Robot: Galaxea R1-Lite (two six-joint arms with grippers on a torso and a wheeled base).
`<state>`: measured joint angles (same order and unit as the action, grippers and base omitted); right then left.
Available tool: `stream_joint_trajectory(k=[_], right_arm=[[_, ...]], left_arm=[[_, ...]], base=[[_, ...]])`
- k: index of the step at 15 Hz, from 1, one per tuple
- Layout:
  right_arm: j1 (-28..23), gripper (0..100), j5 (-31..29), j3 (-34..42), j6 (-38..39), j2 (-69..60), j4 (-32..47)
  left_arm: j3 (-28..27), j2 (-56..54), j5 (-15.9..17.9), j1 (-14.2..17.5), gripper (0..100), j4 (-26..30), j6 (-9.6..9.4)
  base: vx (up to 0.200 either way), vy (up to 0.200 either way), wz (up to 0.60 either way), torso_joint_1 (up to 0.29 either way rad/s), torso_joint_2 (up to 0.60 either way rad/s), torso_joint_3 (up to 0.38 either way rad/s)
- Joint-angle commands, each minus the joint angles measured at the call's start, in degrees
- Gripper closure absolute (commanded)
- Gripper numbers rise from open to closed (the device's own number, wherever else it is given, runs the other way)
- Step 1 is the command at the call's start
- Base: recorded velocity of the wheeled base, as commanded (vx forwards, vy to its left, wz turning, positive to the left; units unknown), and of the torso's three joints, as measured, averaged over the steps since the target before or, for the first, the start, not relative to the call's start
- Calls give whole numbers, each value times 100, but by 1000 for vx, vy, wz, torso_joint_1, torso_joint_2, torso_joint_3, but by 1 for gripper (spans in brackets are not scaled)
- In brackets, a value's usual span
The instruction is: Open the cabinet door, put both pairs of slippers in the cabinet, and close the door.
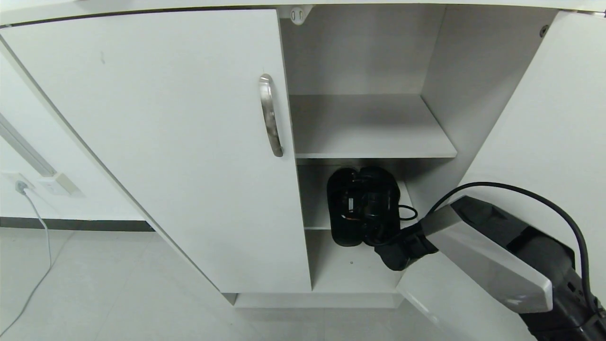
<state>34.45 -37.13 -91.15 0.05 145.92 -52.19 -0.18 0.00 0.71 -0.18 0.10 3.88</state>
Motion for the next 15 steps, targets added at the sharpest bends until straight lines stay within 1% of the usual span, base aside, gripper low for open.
stream_joint_trajectory(k=[1,2,5,6,7,8,9,11,12,14,15], right_arm=[[167,0,-5,871,-5,-600,-362],[246,0,-13,1293,-5,-837,-564],[475,0,-22,2831,-58,-1619,-1496],[510,0,-22,3156,-58,-1795,-1645],[659,0,-5,3780,-58,-2138,-1936],[774,0,31,4202,-49,-2349,-2120],[897,0,127,4641,-49,-2534,-2313],[1125,0,655,5485,-40,-2894,-2867],[1248,0,901,5757,-31,-3008,-2981],[1354,0,945,5916,-31,-3052,-2999],[1345,0,953,5924,-31,-3026,-2999]], left_arm=[[1,9,0,1,100,-1,-1],[1,9,0,1,100,-1,-1],[1,9,0,1,100,-1,-1],[1,9,8,1,100,-1,-1],[1,9,8,1,100,-1,-1],[1,9,8,1,100,-1,-10],[1,9,8,1,100,-1,-10],[1,9,8,1,100,-1,-10],[1,9,8,1,100,-1,-10],[1,9,8,1,100,-1,-19],[1,9,8,1,100,-1,-19]], base=[[0,0,0,0,0,0],[0,0,0,0,0,0],[0,0,0,0,0,0],[0,0,0,0,0,0],[0,0,0,0,0,0],[0,0,0,0,0,0],[0,0,0,0,0,0],[0,0,0,0,0,0],[0,0,0,0,0,0],[0,0,0,0,0,0],[-200,0,0,-7,-2,7]])
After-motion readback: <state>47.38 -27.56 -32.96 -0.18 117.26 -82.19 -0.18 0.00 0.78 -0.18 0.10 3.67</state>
